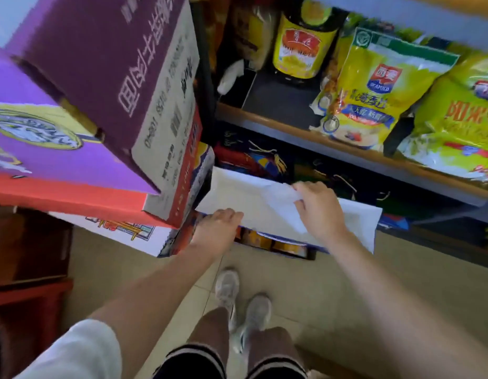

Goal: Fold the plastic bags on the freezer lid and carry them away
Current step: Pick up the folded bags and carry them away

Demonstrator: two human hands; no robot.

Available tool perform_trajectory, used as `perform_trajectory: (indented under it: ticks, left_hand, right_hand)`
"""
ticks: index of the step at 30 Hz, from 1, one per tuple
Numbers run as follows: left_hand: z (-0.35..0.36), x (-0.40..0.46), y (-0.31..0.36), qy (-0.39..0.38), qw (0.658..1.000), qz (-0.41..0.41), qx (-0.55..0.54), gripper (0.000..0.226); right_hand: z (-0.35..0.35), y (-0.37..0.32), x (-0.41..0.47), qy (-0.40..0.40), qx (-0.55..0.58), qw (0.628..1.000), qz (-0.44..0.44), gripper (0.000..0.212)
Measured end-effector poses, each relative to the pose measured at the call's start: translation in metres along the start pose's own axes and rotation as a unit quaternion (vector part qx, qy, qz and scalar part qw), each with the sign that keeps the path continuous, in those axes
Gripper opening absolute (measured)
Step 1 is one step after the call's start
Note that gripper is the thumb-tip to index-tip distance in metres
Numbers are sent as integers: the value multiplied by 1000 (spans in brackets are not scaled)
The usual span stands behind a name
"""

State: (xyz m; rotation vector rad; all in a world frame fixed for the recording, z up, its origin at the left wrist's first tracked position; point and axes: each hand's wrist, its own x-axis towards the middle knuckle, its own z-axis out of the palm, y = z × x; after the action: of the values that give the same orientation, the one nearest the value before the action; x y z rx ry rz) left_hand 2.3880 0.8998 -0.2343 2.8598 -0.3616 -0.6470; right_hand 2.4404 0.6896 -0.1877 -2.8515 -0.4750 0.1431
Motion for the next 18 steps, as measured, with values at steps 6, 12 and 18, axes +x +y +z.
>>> perform_trajectory:
  ticks: [6, 12, 18]
  left_hand:
    - [65, 50, -46, 37, 987, 59, 145, 21]
    - [91, 61, -68, 129, 984, 76, 98, 38]
    - [105, 65, -80, 190, 976, 90, 59, 29]
  right_hand:
    - [129, 10, 59, -187, -118, 971, -89, 36]
    - [231, 10, 113, -282, -63, 955, -70, 29]
    - [302, -2, 122, -367, -32, 927, -76, 26]
